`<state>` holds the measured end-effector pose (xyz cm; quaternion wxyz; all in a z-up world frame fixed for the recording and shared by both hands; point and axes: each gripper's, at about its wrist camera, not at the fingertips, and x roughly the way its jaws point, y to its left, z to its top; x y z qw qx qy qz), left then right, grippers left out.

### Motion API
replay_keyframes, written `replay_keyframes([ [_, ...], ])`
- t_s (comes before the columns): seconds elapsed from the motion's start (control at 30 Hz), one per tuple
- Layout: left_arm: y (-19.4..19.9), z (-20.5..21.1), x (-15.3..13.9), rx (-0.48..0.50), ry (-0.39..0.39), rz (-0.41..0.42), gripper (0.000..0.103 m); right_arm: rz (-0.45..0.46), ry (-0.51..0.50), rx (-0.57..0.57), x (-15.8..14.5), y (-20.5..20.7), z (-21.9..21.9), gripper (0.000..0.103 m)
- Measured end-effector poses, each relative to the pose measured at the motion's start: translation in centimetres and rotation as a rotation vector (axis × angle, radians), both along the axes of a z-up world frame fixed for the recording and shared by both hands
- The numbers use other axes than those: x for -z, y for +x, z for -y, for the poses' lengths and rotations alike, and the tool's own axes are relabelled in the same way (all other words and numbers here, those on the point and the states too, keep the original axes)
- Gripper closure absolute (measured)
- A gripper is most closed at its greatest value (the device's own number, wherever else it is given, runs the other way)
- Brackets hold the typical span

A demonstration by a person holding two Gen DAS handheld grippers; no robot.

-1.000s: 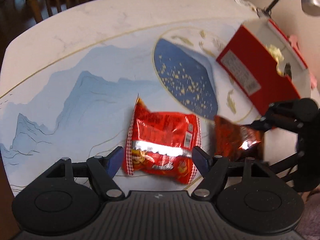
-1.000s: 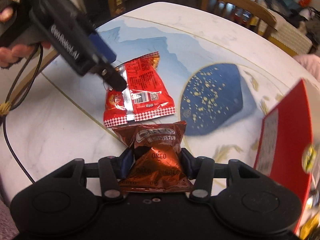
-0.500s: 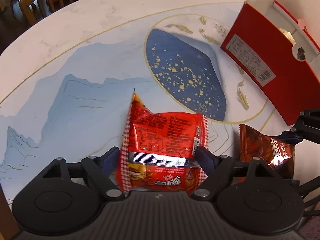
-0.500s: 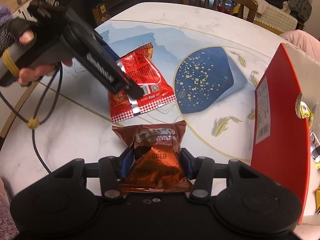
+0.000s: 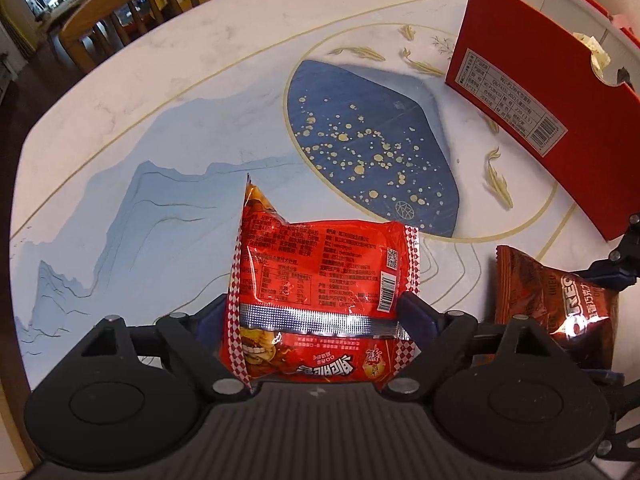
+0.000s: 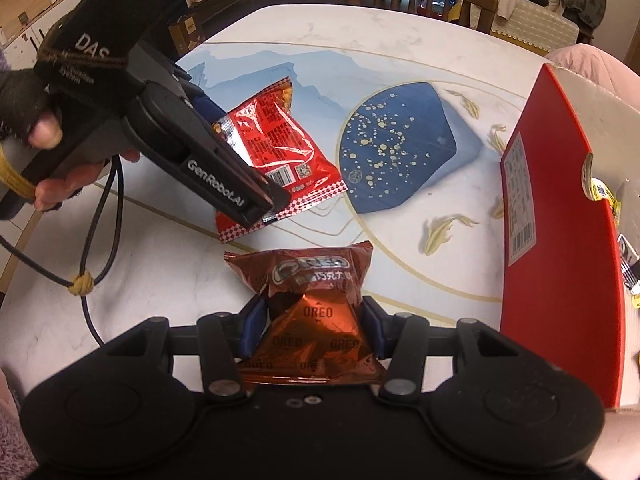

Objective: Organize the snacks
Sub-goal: 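Lift both held packets and carry them over the red box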

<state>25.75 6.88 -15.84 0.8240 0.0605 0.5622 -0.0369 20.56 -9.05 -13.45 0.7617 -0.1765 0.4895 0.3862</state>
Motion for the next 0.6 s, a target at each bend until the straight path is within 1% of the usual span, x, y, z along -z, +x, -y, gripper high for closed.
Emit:
replay_keyframes([
  [0.13, -0.6, 0.1, -0.3, -0.038, 0.001, 0.019, 0.019, 0.015, 0.013, 0.026, -0.5, -0.3, 0.4, 0.053],
  [0.3, -1.6, -0.5, -0.6, -0.125, -0.025, 0.033, 0.022, 0.026, 0.035, 0.07, -1.3, -0.8, 1.3, 0.053],
  [0.43, -2.8, -1.5, -1.3, -0.212, -0.116, 0.035, 0.026, 0.028, 0.057, 0.102, -2.1, -1.3, 2.3, 0.053],
  [0.5, -3.5, -1.8, -1.7, -0.239, -0.144, 0.038, 0.032, 0.037, 0.069, 0.112, -2.7, -1.6, 2.7, 0.053],
  [0.53, -3.8, -1.8, -1.9, -0.246, -0.15, 0.041, 0.033, 0.043, 0.073, 0.114, -3.0, -1.7, 3.0, 0.053],
  [0.6, -4.6, -1.6, -2.1, -0.256, -0.136, 0.048, 0.035, 0.05, 0.076, 0.123, -3.3, -2.0, 3.3, 0.053],
])
